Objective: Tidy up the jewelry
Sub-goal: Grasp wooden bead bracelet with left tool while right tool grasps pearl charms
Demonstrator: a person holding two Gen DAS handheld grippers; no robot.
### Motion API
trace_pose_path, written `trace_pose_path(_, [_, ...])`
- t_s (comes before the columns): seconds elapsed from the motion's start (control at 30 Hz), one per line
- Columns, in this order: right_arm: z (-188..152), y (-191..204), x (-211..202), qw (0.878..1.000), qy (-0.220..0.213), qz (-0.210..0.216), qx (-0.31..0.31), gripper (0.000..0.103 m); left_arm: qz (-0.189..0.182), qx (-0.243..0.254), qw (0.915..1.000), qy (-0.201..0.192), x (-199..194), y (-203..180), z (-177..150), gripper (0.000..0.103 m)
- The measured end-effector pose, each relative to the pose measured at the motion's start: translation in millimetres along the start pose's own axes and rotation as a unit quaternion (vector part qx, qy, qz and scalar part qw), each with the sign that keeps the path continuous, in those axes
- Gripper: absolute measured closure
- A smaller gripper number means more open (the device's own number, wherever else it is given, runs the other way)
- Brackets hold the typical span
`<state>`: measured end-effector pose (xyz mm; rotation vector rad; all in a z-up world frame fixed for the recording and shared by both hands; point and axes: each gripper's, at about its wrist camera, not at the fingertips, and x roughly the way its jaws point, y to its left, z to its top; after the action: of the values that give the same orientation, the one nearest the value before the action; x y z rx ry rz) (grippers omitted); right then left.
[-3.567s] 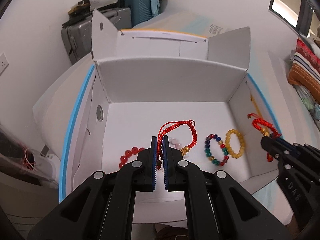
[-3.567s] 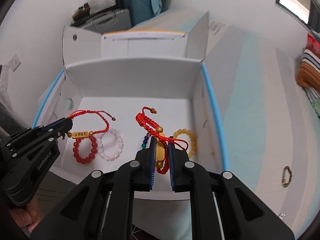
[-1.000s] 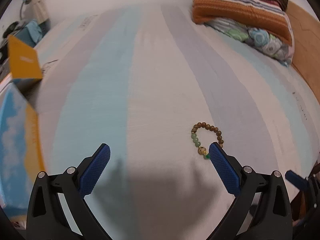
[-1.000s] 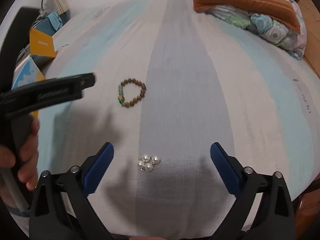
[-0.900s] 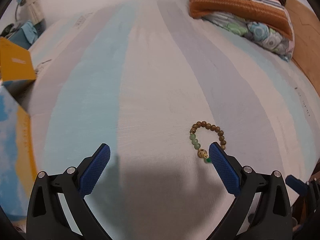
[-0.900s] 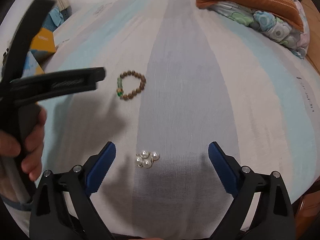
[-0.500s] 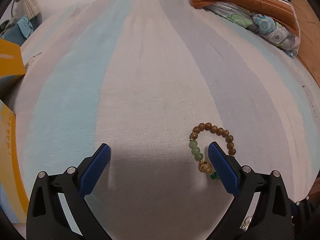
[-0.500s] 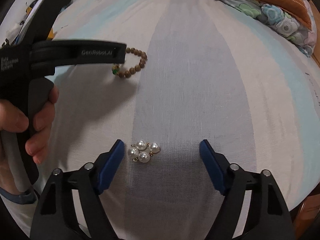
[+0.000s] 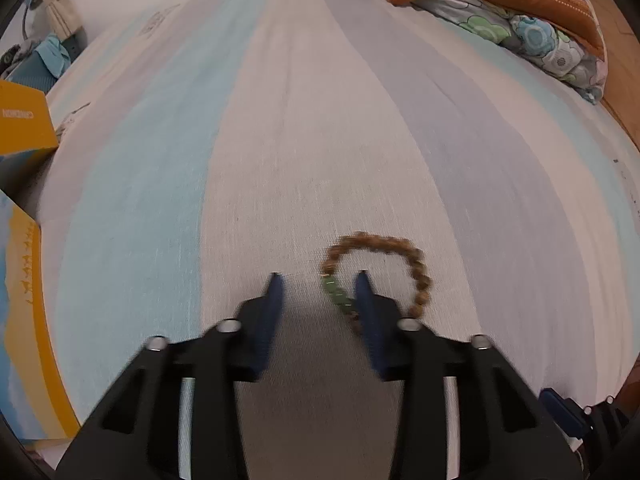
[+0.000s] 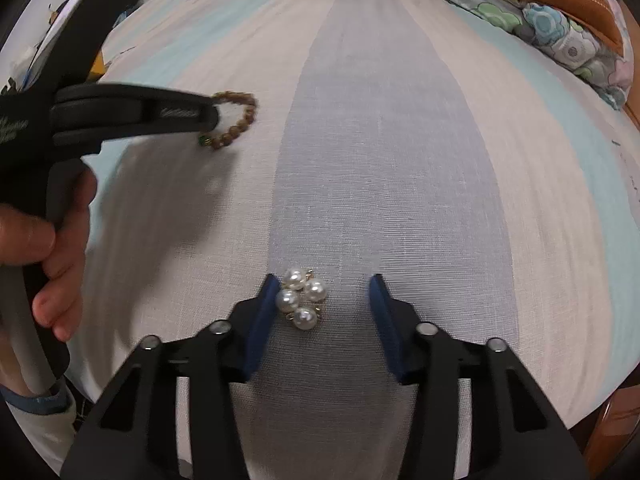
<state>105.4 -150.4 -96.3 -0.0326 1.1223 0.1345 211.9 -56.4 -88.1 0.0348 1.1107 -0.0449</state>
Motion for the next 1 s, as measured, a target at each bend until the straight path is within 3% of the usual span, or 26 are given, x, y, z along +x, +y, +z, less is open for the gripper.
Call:
trace_pose_path(0.03, [0,-1,0,1.000,0.000,0.000,0.003,0.074,-0.004,0.001,1.0000,0.002,-1,0,-1,0.085])
trace_pose_path(0.1, [2,-4,-1,1.000,0.001,0.003,0.014,0.080,-0.009,0.001,1.0000,0.001,-3,2,-2,0.088])
trace_pose_path(0.2, [3,-9,-3,0.999,0.002,0.019,0.028,0.082,-0.014,0.001,0.9999,-0.001,-7,4,-5,0.096])
trace_pose_path(0.23, [4,-10,-3,0.999,0.002,0.022,0.030,0.092,-0.017,0.001,0.9998,-0.002,-9,4,-6,0.096])
trace_pose_path(0.7, [10,-16,-13,0.998,-0.019,0.043,0.051,0.092,-0.046,0.005,0.9988,-0.014,-28,8,-16,0.096])
trace_pose_path(1.0, [10,-21,-19,0.998,-0.032,0.034,0.046,0.092,-0.040,0.009,0.9989,-0.023,-36,8,-19,0.096])
